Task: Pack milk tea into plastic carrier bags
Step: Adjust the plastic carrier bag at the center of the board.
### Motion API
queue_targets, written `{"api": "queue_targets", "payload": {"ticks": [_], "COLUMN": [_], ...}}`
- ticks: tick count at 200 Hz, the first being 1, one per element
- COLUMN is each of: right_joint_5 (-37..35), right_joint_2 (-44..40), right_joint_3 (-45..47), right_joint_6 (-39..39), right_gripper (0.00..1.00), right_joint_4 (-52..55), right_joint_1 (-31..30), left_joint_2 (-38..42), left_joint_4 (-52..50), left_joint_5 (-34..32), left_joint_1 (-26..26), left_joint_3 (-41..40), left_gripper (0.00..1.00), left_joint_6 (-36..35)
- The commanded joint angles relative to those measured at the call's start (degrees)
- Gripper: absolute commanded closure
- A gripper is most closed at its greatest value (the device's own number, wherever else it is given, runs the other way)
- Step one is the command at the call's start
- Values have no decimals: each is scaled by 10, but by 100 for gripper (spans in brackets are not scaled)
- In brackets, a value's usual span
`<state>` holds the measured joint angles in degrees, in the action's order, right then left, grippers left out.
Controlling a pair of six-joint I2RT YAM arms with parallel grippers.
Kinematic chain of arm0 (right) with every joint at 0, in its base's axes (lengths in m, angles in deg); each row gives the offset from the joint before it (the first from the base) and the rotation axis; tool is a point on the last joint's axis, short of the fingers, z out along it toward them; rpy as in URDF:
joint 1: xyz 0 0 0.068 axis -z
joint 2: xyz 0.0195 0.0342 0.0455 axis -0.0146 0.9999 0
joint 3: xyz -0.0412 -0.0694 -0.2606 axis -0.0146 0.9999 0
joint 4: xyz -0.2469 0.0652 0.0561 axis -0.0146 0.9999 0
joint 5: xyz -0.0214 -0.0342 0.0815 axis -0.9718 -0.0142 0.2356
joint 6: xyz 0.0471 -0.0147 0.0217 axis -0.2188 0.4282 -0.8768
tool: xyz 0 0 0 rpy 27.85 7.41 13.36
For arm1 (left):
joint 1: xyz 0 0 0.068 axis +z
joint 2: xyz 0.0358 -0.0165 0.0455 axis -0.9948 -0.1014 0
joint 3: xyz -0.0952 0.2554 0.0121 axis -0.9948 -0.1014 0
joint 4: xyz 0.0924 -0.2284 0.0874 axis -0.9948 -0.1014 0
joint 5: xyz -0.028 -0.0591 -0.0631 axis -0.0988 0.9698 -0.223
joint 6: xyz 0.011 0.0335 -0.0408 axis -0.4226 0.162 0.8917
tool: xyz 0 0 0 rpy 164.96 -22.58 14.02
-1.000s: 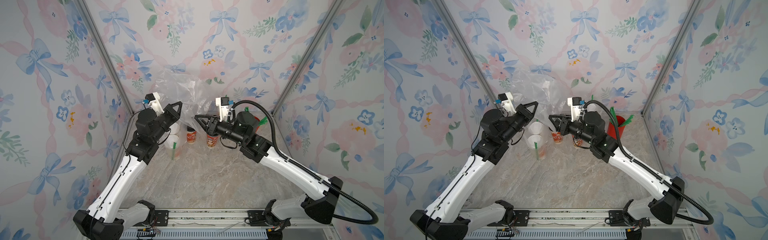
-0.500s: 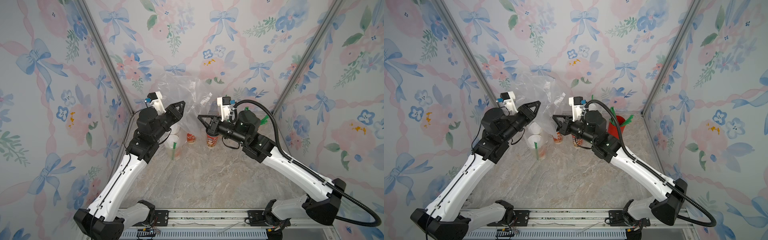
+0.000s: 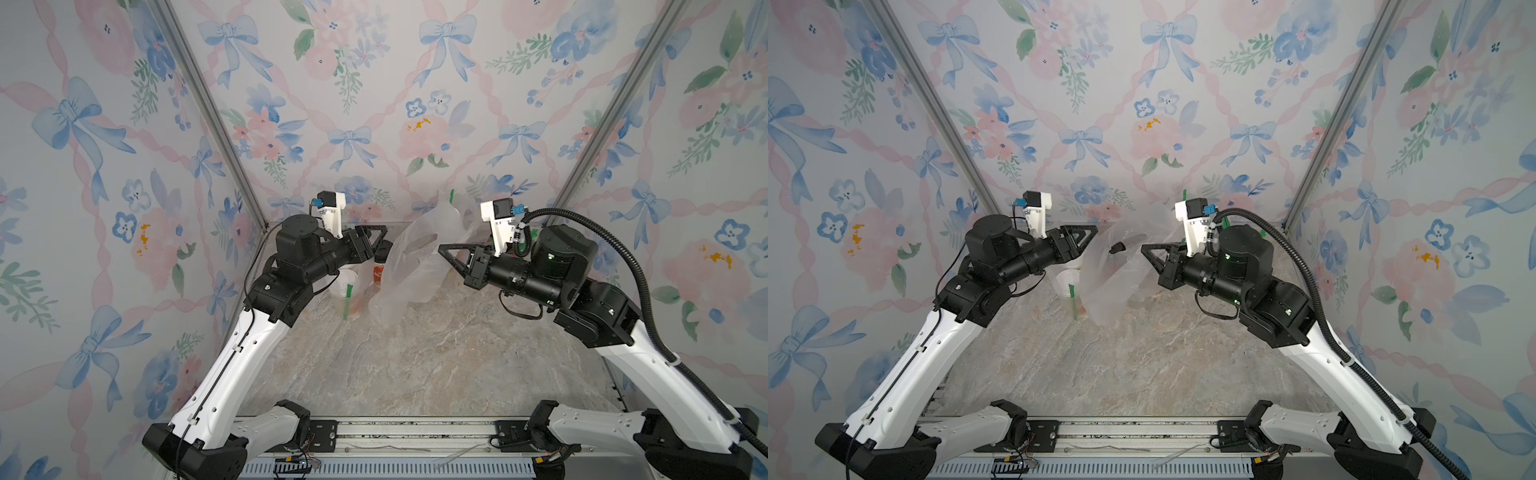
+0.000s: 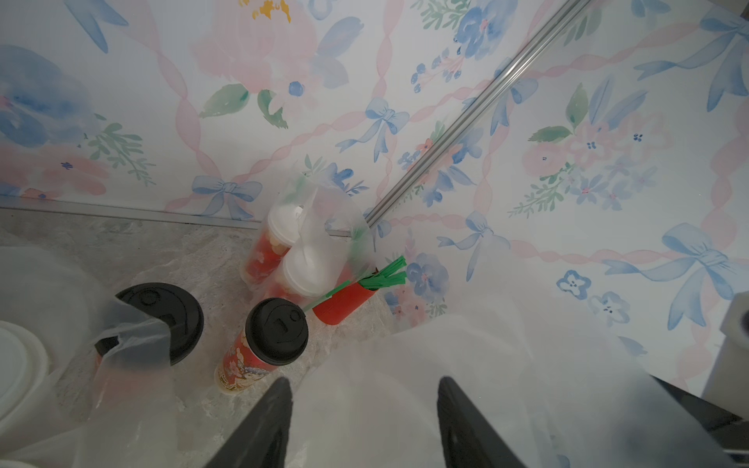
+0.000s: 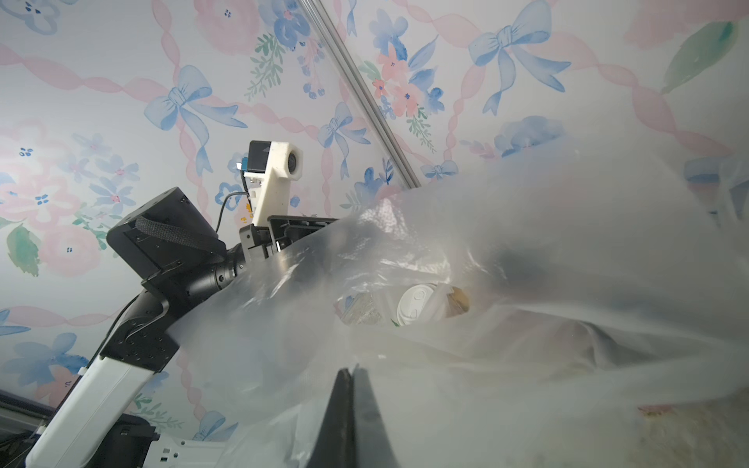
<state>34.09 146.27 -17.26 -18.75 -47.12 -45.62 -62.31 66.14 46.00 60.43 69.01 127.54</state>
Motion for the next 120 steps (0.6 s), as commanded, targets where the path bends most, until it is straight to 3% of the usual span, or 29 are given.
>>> {"api": "queue_targets", "payload": {"ticks": [1, 68, 120], "right_joint_5": [23, 147, 201], "right_joint_2": [-1, 35, 89], "right_joint_3": [-4, 114, 112], "right_joint_6": [3, 8, 63], "right_gripper": [100, 100, 100], "right_joint_4": [93, 84, 118], "right_joint_1": [7, 59, 57], "left_joint_2": [15, 9, -23], "left_joint_4": [-16, -108, -140], "left_joint_5": [58, 62, 76], "left_joint_1": [-12, -25, -33], "left_joint_3": [-8, -18, -62], "left_gripper": [40, 31, 27], "left_joint_6": [-26, -103, -129]}}
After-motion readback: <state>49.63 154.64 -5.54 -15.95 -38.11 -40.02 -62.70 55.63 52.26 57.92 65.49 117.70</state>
